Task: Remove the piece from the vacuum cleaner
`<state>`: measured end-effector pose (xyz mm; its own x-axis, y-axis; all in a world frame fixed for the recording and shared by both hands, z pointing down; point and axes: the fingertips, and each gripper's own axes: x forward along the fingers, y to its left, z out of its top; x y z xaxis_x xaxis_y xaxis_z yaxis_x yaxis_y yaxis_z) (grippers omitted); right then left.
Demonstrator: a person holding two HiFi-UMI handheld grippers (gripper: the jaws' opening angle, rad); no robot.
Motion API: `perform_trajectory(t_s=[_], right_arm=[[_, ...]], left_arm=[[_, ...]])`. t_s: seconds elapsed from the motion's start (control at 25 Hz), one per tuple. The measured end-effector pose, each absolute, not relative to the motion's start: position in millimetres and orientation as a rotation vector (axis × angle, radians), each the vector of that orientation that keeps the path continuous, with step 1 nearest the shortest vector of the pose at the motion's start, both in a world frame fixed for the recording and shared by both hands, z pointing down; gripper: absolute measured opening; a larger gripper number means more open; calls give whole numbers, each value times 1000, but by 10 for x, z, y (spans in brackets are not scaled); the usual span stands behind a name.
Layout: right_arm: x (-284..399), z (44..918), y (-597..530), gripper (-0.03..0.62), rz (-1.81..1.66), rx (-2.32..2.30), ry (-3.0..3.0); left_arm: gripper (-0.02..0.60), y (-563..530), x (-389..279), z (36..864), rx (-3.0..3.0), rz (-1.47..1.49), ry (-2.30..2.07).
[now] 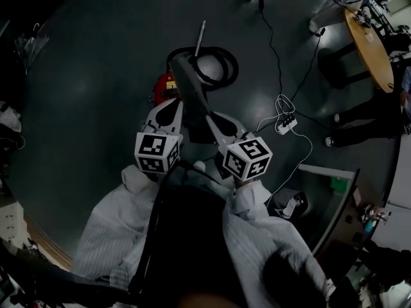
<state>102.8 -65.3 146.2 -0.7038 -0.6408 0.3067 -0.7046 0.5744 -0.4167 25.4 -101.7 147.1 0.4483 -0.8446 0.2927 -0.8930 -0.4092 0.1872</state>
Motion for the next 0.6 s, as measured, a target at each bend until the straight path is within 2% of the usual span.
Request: perform_trajectory(t_s=[0.6], right_arm=[[1078,1431,-347,28,750,1119,-2723]], left_arm=[[5,-735,398,1508,2428,236,-1486]])
